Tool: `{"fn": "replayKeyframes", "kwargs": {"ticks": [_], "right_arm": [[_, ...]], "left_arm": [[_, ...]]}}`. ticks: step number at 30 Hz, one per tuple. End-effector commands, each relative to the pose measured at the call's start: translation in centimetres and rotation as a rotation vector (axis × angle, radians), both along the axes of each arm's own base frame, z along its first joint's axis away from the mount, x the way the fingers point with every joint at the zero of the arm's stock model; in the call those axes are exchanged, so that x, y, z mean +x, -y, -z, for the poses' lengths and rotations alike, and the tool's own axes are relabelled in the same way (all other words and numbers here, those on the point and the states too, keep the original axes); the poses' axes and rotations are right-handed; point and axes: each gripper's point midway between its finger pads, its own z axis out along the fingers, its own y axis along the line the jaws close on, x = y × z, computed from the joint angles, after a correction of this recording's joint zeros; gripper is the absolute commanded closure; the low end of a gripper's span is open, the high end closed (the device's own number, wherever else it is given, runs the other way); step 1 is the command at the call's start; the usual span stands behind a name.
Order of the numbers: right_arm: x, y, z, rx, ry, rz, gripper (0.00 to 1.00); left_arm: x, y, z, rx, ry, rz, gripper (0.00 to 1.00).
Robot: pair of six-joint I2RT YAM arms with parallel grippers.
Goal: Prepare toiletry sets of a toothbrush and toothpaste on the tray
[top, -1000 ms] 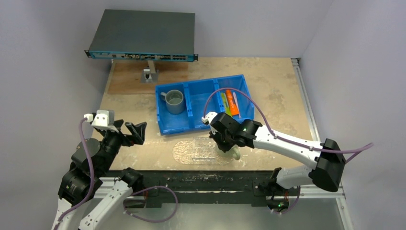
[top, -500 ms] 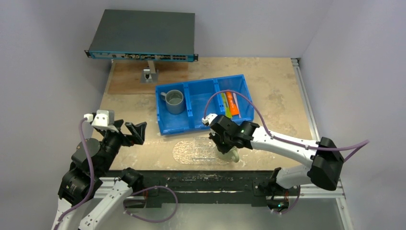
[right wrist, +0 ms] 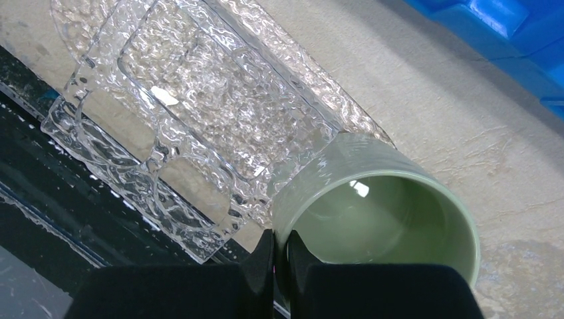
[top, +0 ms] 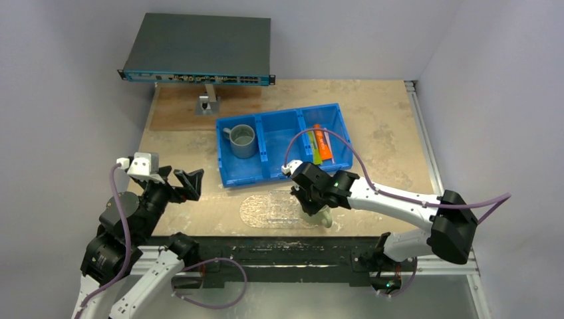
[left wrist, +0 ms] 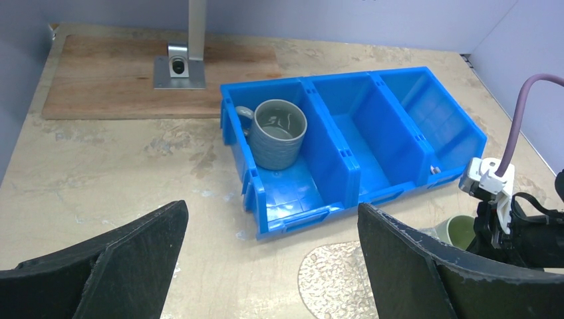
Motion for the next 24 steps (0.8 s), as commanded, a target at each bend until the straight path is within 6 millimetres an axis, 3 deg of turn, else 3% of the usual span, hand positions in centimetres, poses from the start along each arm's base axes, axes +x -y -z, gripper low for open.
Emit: {"fn": "replayKeyframes", "kwargs": {"ticks": [1,9,16,21,24], "right_arm": [[0.5,-1.2,-0.8,0.071,0.034,0.01,1.0],[0.1,-1.3,-0.2,0.07,0.012,0.007,1.0],[0.2,-1.3,-1.1,0.082,0.026,0.014,0.84],[0.7,-1.2,-2.6,0.094,0.063,0.028,0.69],[1.0,-1.1,-3.7,0.108,0.088,0.035,0.65]], "left_arm": [[0.3,0.0,-0.3,0.007,0.014,-0.004,0.0],[0.3,0.0,-0.2,0.009,0.013,-0.005,0.0],[0.3,0.0,-0.2,0.008,0.014,-0.004,0.0],[0.4,0.1,-0.2,0.009,0.012,0.0,0.0],[0.5,0.4,-0.1,0.012,0.004,0.01,0.0]]}}
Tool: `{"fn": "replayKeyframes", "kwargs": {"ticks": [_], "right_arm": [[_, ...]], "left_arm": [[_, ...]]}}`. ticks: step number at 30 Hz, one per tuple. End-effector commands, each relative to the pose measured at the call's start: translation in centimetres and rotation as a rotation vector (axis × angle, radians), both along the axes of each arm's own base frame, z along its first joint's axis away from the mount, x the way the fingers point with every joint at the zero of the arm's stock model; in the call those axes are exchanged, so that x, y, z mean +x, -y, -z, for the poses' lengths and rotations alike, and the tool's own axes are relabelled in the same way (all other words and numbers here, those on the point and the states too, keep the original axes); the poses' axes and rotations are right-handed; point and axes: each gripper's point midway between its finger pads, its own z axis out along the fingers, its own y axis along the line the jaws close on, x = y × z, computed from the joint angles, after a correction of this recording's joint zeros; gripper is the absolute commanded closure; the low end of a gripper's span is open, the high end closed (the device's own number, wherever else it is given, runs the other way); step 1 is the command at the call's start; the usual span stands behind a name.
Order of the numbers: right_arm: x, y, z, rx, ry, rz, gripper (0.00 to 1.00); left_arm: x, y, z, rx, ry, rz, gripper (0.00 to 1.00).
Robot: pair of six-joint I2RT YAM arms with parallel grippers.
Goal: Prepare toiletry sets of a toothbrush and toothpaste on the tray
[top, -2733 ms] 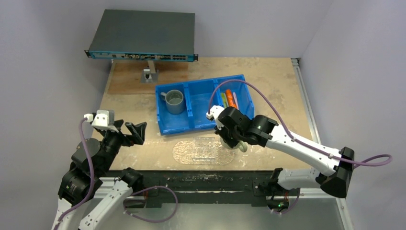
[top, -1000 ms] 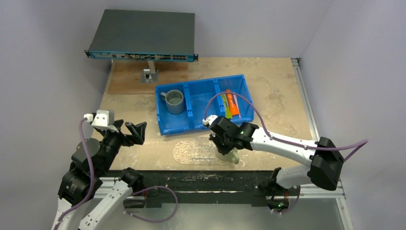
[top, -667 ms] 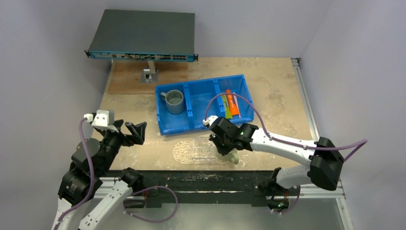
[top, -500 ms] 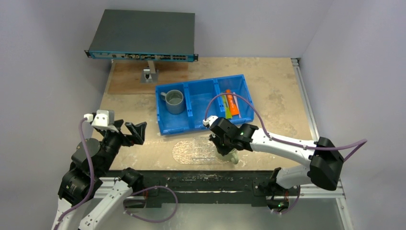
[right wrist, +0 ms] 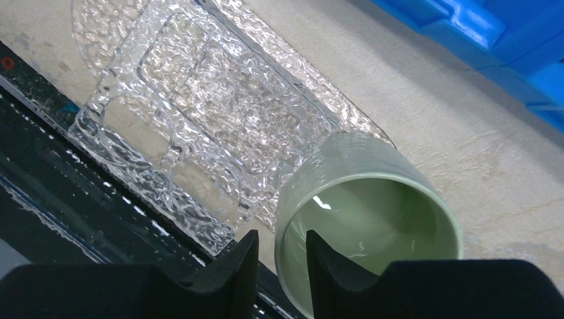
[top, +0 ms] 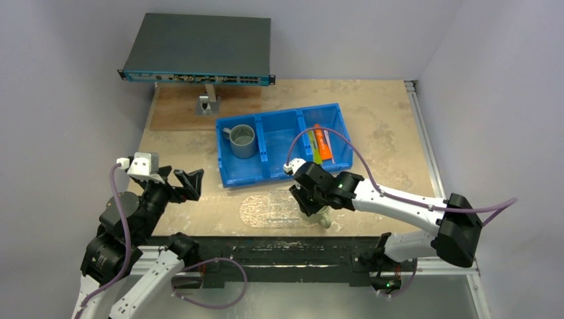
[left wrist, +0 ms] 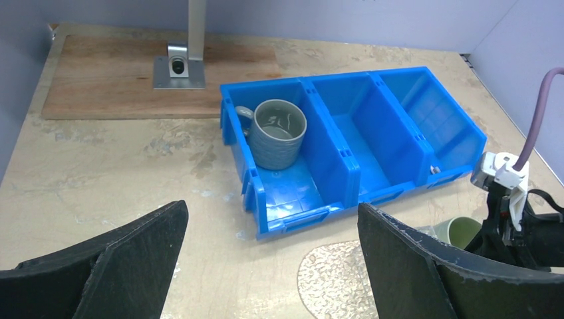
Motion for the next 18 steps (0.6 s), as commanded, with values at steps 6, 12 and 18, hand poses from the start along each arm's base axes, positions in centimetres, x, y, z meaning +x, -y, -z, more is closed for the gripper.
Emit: {"fn": "replayKeyframes", "kwargs": {"ticks": [6,12,18], "right_arm": [[1.7,-0.5,-5.4,0.072,0.119,0.037,0.6],[3.0,-1.7,-9.5,0.181,0.209,0.049,0.55],[4.3,-3.3,-13.5,0.299,0.306,0.034,0.49]], "left_arm": [[1.0,1.4,0.4,0.015,-0.03,0.048,0.0],[1.6,3.0,1.1,0.024,-0.084,0.106,0.0],[2.0,5.6,1.2,0.001,-0.156,0.21,0.0]]}}
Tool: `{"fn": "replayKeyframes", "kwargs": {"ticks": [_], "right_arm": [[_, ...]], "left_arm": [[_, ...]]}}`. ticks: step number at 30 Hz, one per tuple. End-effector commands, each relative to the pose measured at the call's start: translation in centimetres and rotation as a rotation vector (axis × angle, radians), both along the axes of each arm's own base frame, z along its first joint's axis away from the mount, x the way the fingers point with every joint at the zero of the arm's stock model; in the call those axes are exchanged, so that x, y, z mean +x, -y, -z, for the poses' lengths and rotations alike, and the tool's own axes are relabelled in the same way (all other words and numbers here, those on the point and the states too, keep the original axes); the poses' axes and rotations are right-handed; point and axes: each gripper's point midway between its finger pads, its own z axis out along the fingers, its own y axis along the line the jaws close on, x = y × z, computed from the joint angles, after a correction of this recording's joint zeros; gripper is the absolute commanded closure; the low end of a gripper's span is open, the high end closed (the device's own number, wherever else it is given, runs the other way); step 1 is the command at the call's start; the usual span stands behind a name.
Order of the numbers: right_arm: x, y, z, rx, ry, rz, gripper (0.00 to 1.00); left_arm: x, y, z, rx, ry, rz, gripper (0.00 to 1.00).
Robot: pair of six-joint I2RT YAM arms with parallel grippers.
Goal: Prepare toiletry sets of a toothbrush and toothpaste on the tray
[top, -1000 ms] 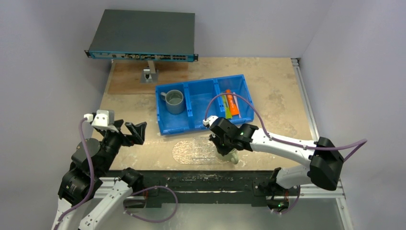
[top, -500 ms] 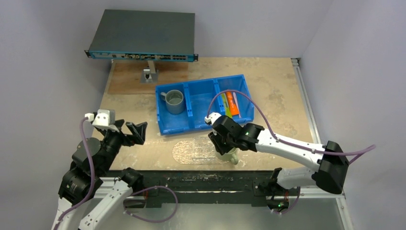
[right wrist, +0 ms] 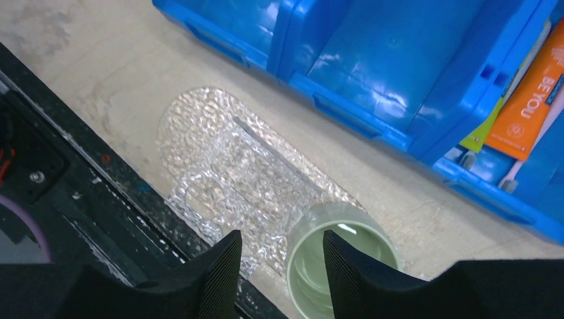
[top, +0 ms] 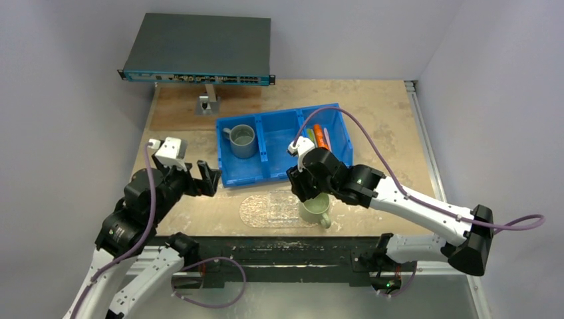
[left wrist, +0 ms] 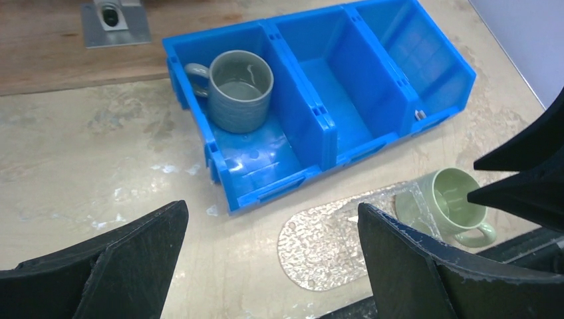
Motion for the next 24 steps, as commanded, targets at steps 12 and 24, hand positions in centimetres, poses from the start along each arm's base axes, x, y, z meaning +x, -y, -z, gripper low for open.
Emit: {"fn": "replayKeyframes", "kwargs": {"ticks": [12,24], "right_arm": [[3.7,-2.2,-8.8,0.244,0.143,0.1,0.43],[7.1,1.0,-11.1,0.348,0.207,0.289,0.43]], "left_arm": [[1.8,6.7,-1.6,-0.118,-0.207,0.204,0.0],[5.7,9.0,0.1,-0.182,-0.37,0.113,0.04]]}}
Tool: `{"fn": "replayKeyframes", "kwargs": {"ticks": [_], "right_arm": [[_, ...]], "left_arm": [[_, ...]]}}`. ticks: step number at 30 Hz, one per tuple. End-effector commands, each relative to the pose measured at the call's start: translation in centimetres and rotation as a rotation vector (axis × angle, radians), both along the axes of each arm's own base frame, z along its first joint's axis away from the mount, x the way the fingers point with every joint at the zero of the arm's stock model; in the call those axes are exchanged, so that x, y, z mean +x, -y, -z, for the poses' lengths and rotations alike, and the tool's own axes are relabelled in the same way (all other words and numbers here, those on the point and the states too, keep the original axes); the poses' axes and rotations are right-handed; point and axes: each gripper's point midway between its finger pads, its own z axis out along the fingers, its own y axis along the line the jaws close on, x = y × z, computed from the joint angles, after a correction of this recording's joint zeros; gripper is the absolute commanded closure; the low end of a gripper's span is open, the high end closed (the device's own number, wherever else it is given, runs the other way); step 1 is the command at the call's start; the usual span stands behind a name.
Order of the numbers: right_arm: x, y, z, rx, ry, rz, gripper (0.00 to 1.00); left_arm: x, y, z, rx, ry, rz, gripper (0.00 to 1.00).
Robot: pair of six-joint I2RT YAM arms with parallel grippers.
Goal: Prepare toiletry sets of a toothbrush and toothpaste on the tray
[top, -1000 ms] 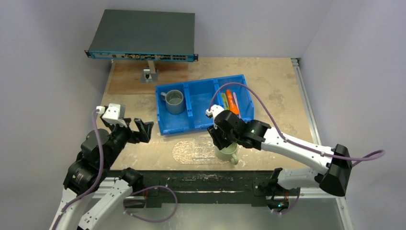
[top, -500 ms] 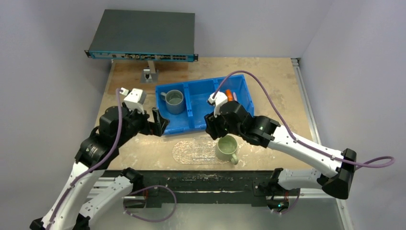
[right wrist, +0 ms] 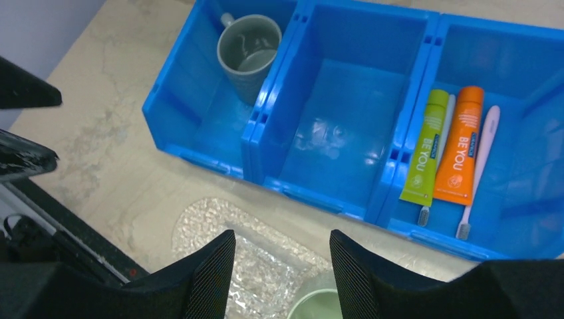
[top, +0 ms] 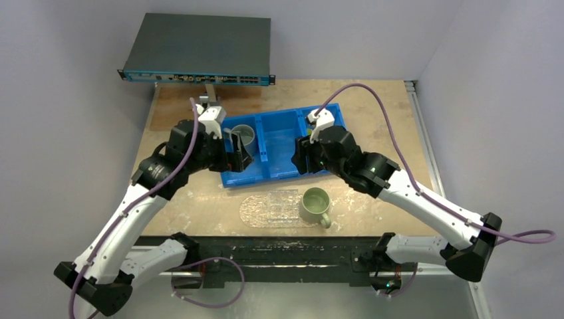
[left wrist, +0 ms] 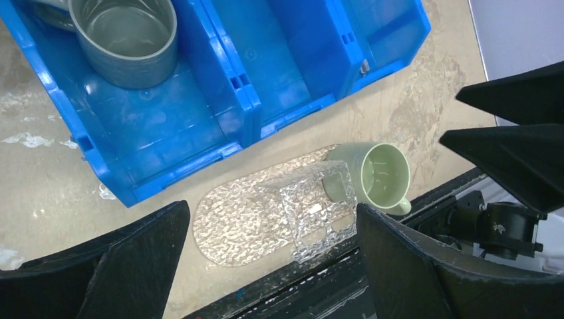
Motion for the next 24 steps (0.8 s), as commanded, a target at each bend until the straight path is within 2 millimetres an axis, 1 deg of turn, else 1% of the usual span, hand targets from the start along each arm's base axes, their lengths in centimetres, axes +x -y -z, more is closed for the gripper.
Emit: {"fn": "replayKeyframes", "kwargs": {"ticks": [1,5,9,12,19,21,24], "right_arm": [[1.4,1.0,-3.6,0.121,0.076,0.089,0.43],[1.7,1.2,-3.6,0.117,0.08,0.102,0.44],[1.5,1.2,-2.8,0.114,0.075,0.094,0.44],[1.3,1.4,-2.2,0.108,0.073,0.09,0.44],[0.4,1.7,-1.3,0.109,0.06,0.063,0.44],[0.2,1.8,-0.9,0.1,0.057,0.059,0.45],[-0.2,1.9,-0.5,0.09,0.049,0.043,0.46]], "left_arm": [[1.9,0.5,-1.4,-0.064,-0.016,-0.094,0.05],[3.5,0.2,0.1,-0.06,-0.075,-0.207,0.06],[5.2,-0.6,1.8,-0.061,-0.135,-0.363,0.08],[6.4,-0.7,2.9,-0.077,-0.168,-0.45,0.09],[9.5,-1.2,5.9,-0.115,-0.249,-0.657,0.17],[10.5,-1.4,6.8,-0.116,-0.268,-0.71,0.2],[11.8,-1.6,7.6,-0.13,-0.293,-0.777,0.26]]}}
